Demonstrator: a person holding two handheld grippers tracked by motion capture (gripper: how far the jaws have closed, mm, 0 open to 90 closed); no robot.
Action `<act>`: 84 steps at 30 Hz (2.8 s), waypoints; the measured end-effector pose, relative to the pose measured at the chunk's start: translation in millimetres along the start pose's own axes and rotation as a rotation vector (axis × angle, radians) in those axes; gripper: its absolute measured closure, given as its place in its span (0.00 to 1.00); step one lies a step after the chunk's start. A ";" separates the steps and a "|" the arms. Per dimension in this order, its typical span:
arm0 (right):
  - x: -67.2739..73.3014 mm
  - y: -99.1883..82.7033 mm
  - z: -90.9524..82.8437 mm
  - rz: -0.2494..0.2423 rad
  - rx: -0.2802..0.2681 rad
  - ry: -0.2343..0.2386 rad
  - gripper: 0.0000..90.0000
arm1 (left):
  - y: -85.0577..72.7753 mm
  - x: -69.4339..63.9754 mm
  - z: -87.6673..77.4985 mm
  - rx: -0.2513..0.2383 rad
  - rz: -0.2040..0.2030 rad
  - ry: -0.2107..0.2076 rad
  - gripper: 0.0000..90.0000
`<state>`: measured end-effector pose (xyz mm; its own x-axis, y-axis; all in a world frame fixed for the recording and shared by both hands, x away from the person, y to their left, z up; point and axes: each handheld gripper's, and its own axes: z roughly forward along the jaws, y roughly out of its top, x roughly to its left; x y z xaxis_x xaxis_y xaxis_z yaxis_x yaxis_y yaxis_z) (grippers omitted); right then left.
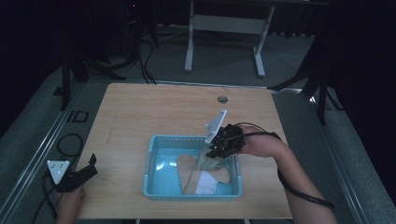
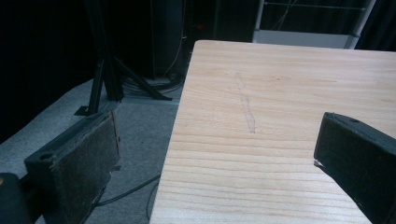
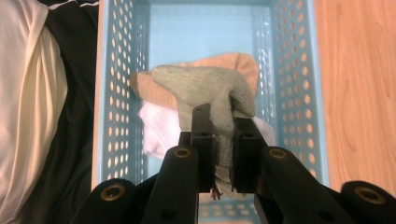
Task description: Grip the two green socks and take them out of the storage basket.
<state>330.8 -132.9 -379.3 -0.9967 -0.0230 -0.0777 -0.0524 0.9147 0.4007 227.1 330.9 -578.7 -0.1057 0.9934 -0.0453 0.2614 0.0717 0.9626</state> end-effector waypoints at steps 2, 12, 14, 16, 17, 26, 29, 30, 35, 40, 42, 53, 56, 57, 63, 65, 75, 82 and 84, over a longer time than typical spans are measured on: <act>-0.8 -5.6 -6.6 0.015 -0.006 -0.013 0.92 | 0.0 0.0 0.0 0.000 0.000 0.000 0.00; -2.7 -43.8 -36.8 0.093 -0.012 -0.074 0.92 | 0.1 0.0 0.1 0.003 0.001 0.002 0.00; -2.4 -53.2 -41.7 0.110 -0.010 -0.085 0.92 | 0.1 0.0 0.0 0.003 0.002 0.001 0.00; -2.3 -63.6 -45.5 0.130 -0.007 -0.091 0.92 | 0.1 -0.2 0.1 0.001 0.001 0.002 0.00; -2.4 -69.1 -47.3 0.143 -0.004 -0.096 0.92 | 0.1 -0.1 0.1 0.002 0.002 0.002 0.00; 1.8 -121.5 -63.1 0.252 0.017 -0.132 0.92 | 0.1 -0.3 0.1 0.004 0.005 0.002 0.00; 4.9 -135.1 -67.6 0.280 0.022 -0.144 0.92 | 0.1 -0.4 0.1 0.002 0.005 0.003 0.00; 5.9 -139.1 -69.2 0.286 0.022 -0.148 0.92 | 0.1 -0.4 0.1 0.002 0.005 0.003 0.00; 11.5 -151.8 -76.0 0.312 0.018 -0.159 0.92 | 0.1 -0.4 0.1 0.004 0.005 0.004 0.00; 17.5 -158.6 -68.5 0.320 0.013 -0.141 0.92 | 0.0 -0.7 0.1 0.002 0.003 0.004 0.00; 18.8 -161.0 -61.2 0.320 0.016 -0.126 0.92 | 0.0 -0.7 0.0 0.002 0.003 0.003 0.00; 27.0 -175.6 -8.7 0.340 0.053 -0.025 0.92 | 0.0 -0.4 -0.1 0.003 0.002 0.002 0.00; 29.1 -180.0 5.9 0.348 0.053 -0.002 0.92 | 0.1 -0.3 -0.1 0.005 0.004 0.002 0.00; 29.4 -181.5 11.0 0.347 0.055 0.005 0.92 | 0.1 -0.3 -0.1 0.005 0.004 0.001 0.00; 27.6 -190.2 39.1 0.370 0.064 0.056 0.92 | 0.1 -0.3 0.0 0.005 0.003 0.002 0.00; 26.3 -192.2 45.8 0.381 0.062 0.067 0.92 | 0.1 -0.3 0.0 0.006 0.002 0.002 0.00; 19.7 -198.3 69.2 0.397 0.083 0.069 0.91 | 0.1 -0.4 0.0 0.007 0.005 0.002 0.00; 14.2 -193.8 54.8 0.400 0.084 0.027 0.75 | 0.2 -0.5 0.1 0.008 0.005 0.002 0.00; 10.7 -191.6 45.0 0.410 0.081 0.007 0.70 | 0.2 -0.4 0.1 0.008 0.004 0.002 0.00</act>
<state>333.0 -290.2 -498.0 -0.9343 0.3475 0.0795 0.3539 0.8772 0.3245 227.3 330.5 -578.6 -0.1067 0.9935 -0.0407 0.2692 0.0682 0.9607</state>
